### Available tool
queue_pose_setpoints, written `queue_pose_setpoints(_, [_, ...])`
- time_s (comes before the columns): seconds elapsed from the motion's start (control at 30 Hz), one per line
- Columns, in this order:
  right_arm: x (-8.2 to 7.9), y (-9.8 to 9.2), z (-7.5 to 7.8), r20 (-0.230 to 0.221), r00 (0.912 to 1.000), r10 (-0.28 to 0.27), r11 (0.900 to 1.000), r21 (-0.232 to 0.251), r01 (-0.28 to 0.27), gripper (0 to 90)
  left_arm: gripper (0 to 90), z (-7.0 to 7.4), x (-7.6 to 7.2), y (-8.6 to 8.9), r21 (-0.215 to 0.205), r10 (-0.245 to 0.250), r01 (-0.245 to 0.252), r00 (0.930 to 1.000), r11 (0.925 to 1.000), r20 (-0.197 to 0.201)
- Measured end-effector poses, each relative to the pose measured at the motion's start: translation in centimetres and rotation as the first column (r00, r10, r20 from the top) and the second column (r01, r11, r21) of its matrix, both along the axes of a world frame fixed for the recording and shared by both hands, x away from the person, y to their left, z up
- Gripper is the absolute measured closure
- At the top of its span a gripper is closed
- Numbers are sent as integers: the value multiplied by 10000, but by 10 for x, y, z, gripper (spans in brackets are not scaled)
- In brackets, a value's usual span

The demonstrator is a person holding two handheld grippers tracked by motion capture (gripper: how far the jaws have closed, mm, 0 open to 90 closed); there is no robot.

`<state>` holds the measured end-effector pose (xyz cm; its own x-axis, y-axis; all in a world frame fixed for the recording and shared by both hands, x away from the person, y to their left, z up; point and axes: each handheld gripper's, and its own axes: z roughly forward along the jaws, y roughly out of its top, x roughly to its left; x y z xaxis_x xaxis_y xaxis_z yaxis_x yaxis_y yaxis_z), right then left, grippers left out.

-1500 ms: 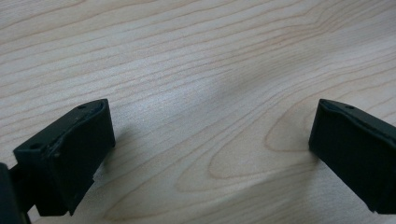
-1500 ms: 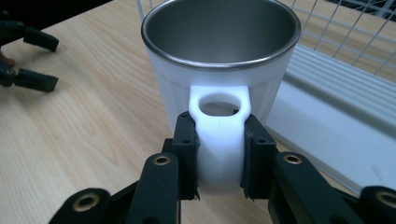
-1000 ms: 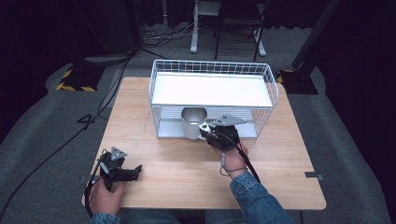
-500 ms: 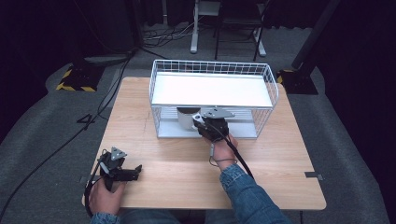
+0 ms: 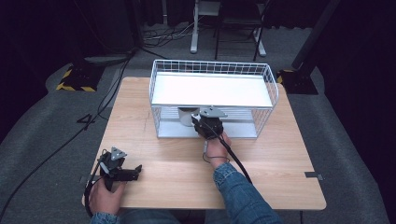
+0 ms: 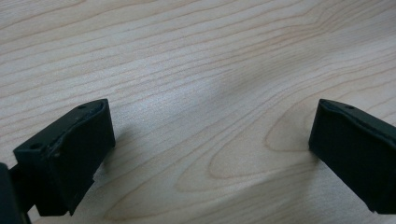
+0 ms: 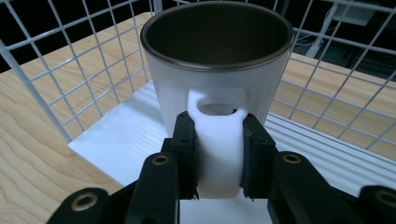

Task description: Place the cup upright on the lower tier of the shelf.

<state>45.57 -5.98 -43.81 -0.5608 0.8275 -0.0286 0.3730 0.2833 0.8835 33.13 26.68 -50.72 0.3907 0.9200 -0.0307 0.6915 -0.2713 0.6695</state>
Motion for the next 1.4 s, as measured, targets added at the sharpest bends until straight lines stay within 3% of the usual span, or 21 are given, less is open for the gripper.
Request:
queue_pose_setpoints(0.77, [5, 2, -11, -443, 9988, -203, 9996, 197, 212, 706, 5, 0, 0, 0, -1, -1, 1, 10000, 10000, -1])
queue_pose_setpoints(0.87, [5, 2, -11, -469, 9987, -173, 9995, 250, 185, 652, 5, 0, 0, 0, 0, -2, 2, 10000, 10000, -2])
queue_pose_setpoints(0.9, [4, 2, -11, -463, 9989, -112, 9994, 319, 127, 577, 6, 0, 0, 0, 1, -1, 1, 10000, 10000, -3])
queue_pose_setpoints(1.0, [2, 2, -10, -567, 9984, 1, 9992, 387, 20, 535, 5, 0, 0, 0, 1, -4, 4, 10000, 10000, -2])
queue_pose_setpoints(1.4, [-14, -14, 6, -419, 9985, 344, 9991, 248, -334, 464, 5, 0, 0, 0, -2, 1, -1, 10000, 10000, 0])
